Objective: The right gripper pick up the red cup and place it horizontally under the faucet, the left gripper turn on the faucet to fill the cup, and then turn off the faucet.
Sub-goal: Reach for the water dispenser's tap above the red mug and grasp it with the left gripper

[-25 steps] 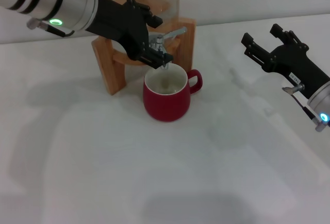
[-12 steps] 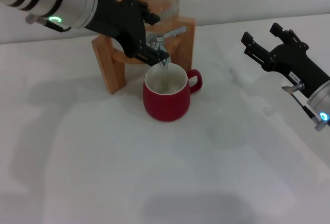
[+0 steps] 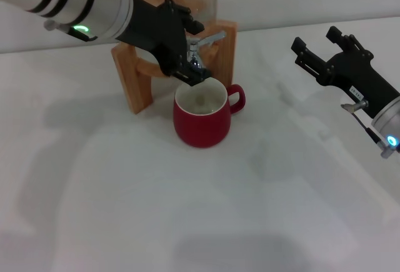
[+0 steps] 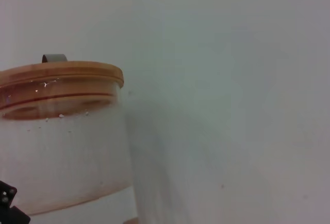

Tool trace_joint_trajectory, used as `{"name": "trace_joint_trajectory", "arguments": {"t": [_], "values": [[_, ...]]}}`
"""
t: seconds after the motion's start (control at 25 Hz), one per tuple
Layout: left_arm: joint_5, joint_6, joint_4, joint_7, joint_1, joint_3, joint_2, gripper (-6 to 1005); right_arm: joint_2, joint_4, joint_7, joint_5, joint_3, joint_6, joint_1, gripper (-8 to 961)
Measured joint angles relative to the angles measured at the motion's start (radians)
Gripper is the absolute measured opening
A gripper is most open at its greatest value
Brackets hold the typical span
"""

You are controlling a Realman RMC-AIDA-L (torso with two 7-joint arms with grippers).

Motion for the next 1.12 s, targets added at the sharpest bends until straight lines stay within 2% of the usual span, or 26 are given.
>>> {"name": "trace_joint_trajectory", "arguments": {"t": [1.12], "values": [[0.042,-0.013,0.009,0.001,-0.021,0.035,0.000,859,-0.002,-0.006,0.000,0.000,-0.002,-0.011,-0.009,873]]}}
